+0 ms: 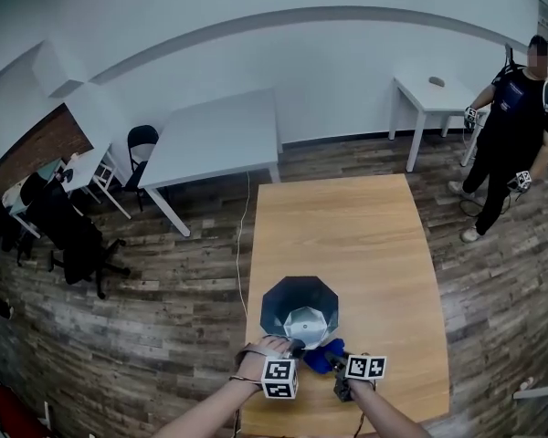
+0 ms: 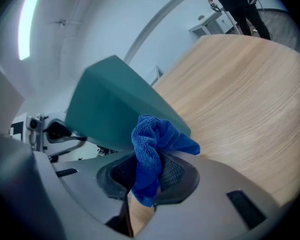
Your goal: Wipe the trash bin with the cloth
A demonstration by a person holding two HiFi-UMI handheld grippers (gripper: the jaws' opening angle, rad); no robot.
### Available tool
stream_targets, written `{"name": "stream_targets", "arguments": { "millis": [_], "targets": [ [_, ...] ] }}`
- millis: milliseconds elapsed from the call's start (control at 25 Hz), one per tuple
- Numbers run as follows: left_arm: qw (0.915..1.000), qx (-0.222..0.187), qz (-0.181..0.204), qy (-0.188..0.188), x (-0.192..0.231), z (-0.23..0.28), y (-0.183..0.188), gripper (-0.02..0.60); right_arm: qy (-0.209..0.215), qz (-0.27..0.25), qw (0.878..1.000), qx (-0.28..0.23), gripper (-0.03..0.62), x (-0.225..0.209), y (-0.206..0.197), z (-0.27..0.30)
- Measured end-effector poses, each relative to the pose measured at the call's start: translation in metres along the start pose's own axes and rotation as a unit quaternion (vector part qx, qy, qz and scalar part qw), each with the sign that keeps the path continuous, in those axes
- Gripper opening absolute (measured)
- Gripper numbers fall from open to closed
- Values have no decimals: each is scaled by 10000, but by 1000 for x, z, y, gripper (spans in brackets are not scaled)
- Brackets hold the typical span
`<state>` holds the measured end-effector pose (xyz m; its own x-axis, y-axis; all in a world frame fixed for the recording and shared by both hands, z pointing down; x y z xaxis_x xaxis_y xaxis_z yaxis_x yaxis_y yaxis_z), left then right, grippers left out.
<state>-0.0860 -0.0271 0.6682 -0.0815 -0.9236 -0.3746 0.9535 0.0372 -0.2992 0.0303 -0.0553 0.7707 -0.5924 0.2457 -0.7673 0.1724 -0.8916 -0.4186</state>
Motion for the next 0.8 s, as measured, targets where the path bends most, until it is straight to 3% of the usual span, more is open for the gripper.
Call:
{"name": "stream_targets", "arguments": {
  "millis": [400, 800],
  "targets": [
    [9985, 207, -508, -19, 2, 3, 15, 52, 824, -134, 9939, -717, 80, 93, 30, -61],
    [9983, 196, -548, -2, 3, 4, 21, 51, 404, -43, 9969, -679, 80, 85, 25, -43]
  ]
}}
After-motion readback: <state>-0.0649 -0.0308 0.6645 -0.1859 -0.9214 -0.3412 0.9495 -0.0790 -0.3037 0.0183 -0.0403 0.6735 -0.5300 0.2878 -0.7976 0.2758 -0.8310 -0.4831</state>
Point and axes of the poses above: the fingertips, and each gripper's own axes: z forward along the fingers, x to its left, y out of its top, the point moved 5 cm from there along -z, backward along the fingers
